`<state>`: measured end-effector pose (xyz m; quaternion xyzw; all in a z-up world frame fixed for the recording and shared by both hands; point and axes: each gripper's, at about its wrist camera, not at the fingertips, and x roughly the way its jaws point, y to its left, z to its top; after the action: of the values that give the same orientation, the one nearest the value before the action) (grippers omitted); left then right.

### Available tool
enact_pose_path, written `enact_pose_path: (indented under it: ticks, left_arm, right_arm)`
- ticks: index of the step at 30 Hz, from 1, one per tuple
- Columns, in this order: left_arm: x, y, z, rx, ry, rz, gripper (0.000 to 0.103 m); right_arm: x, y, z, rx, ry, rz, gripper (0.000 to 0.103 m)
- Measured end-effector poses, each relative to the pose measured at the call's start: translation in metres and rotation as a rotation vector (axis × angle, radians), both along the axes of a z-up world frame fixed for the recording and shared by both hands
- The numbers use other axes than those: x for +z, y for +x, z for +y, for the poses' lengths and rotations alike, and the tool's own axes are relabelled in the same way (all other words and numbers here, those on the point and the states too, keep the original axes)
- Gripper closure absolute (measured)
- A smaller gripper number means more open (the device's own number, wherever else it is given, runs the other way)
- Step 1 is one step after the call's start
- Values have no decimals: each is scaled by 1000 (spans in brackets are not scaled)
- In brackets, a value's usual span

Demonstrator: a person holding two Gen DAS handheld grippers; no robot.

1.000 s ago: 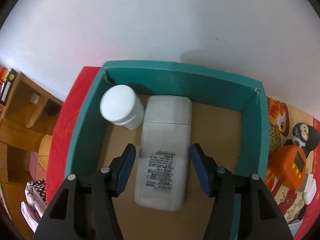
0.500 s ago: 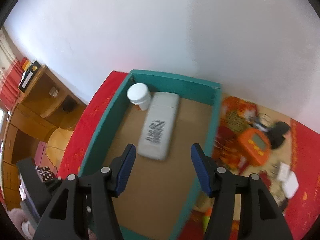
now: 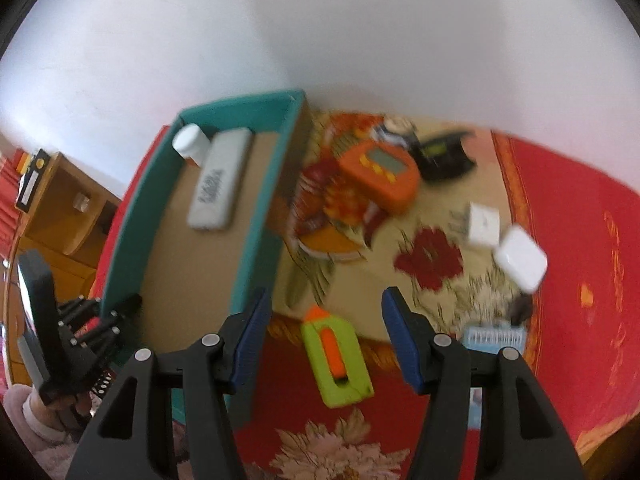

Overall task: Organize objects
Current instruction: 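Release the remote and move the right gripper to the green toy, then grasp the green-and-orange toy with the right gripper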

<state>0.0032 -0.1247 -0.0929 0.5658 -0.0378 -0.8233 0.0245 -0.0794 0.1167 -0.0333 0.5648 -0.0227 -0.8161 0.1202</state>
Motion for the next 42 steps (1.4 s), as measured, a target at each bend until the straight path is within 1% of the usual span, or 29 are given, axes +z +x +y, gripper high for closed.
enact_pose_path:
  ticks: [2, 6, 13, 21, 28, 36, 42]
  left_arm:
    - [0, 0, 0, -1, -3, 0, 89]
    - [0, 1, 1, 2, -4, -1, 89]
    - [1, 2, -1, 6, -2, 1, 89]
    - [1, 3, -2, 6, -2, 2, 89]
    - [1, 3, -2, 7, -1, 2, 89]
    - [1, 3, -3, 6, -1, 1, 89]
    - [0, 1, -4, 5, -1, 1, 89]
  right_arm:
    - [-8, 4, 3, -10, -2, -21, 45]
    - [-24, 15, 10, -28, -40, -74, 45]
    - [-39, 23, 9, -12, -18, -106, 45]
    - [-48, 27, -2, 46, 29, -111, 45]
    - [-53, 30, -6, 73, 44, -102, 45]
    - [-57, 30, -8, 75, 67, -93, 55]
    - [-57, 31, -10, 87, 93, -83, 55]
